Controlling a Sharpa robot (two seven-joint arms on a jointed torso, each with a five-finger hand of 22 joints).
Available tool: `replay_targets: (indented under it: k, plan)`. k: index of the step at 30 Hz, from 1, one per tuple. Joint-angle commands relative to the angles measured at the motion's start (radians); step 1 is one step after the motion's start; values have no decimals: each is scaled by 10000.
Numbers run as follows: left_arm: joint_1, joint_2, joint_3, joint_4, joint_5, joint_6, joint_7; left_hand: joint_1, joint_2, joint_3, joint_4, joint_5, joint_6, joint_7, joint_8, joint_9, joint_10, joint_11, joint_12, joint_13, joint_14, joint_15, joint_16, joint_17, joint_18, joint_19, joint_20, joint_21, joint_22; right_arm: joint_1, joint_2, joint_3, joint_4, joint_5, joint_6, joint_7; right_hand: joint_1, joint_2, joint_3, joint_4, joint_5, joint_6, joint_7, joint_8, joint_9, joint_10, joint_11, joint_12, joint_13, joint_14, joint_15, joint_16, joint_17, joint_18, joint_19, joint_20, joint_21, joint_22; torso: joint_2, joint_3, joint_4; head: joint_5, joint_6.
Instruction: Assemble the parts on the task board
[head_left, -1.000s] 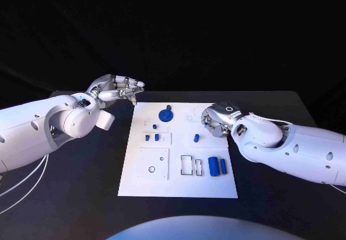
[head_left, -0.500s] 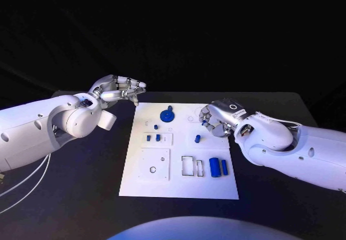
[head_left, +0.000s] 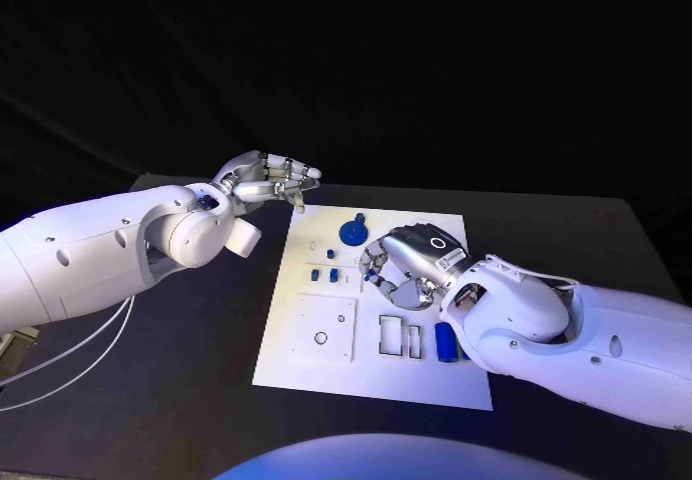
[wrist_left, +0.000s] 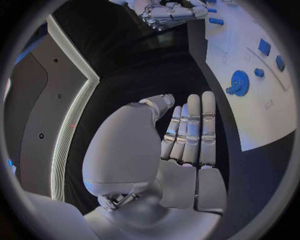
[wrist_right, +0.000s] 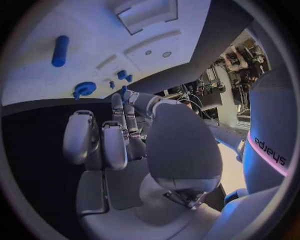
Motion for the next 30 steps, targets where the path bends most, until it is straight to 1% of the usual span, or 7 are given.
replay_targets:
  k: [1,10,12,15,21,26,30]
  plan:
    - [3,109,-3,-32,-18,40,98,-79,38,-3,-47,37,-92,1,-60,-13,-51,-3,-27,-11,-40,13,-36,-8,142,-63,15,-37,-13,-169,210,-29,-29,101,-31,319,-16,63,59,-17,41,70,-6,32,13,138,-107,66,10,277,-81,-1,-15,-139,34,-1,11,717,-41,-38,32,242,-7]
    - [4,289,-25,-86,-15,-33,74,-84,48,-1,-43,37,-88,2,-56,-12,-51,-2,-21,-11,-38,14,-37,-9,142,-62,16,-39,-14,-753,762,-121,-372,126,135,480,-22,67,75,-28,66,60,-1,30,18,138,-105,61,13,274,-82,-6,-22,-132,22,-3,-21,702,-105,-88,57,592,-162]
    - [4,307,-27,-93,-15,-41,69,-84,48,-1,-43,37,-88,2,-56,-12,-51,-2,-21,-11,-38,14,-37,-9,142,-62,16,-39,-14,-833,823,-138,-462,127,216,464,-25,68,79,-32,75,56,1,28,19,136,-104,59,14,271,-82,-14,-36,-129,17,-4,-34,696,-90,-81,49,666,-173]
    - [4,323,-29,-96,-15,-43,67,-94,61,1,-36,38,-84,4,-52,-11,-52,-1,-13,-12,-35,16,-38,-10,142,-61,19,-42,-17,-888,882,-150,-540,127,290,443,-29,69,82,-33,80,52,4,27,20,134,-102,56,14,268,-81,-21,-47,-123,6,-4,-63,681,-85,-75,44,830,-142]
    - [5,355,-30,-90,-15,-39,66,-94,61,1,-36,38,-84,4,-52,-11,-52,-1,-13,-12,-35,16,-38,-10,142,-61,19,-42,-17,-979,1015,-167,-699,12,381,394,-34,69,83,-34,84,49,6,27,22,132,-100,54,15,266,-81,-24,-52,-121,2,-4,-74,676,-72,-69,50,1026,-270]
    - [5,369,-30,-92,-15,-18,56,-94,61,1,-36,38,-84,4,-52,-11,-52,-1,-13,-12,-35,16,-38,-10,142,-61,19,-42,-17,-1010,1084,-177,-859,-132,383,370,-34,69,83,-34,84,49,6,27,22,132,-100,54,15,266,-81,-24,-52,-121,2,-4,-74,676,-77,-49,60,1068,-329]
    - [6,358,-30,-97,-15,-3,47,-105,70,1,-30,38,-81,3,-48,-10,-56,0,-3,-13,-33,18,-40,-12,143,-61,22,-47,-22,-1043,1109,-180,-888,-266,351,362,-43,68,87,-37,92,43,10,26,24,128,-97,50,16,265,-79,-25,-52,-118,-3,-4,-88,670,-72,-57,42,1118,-328]
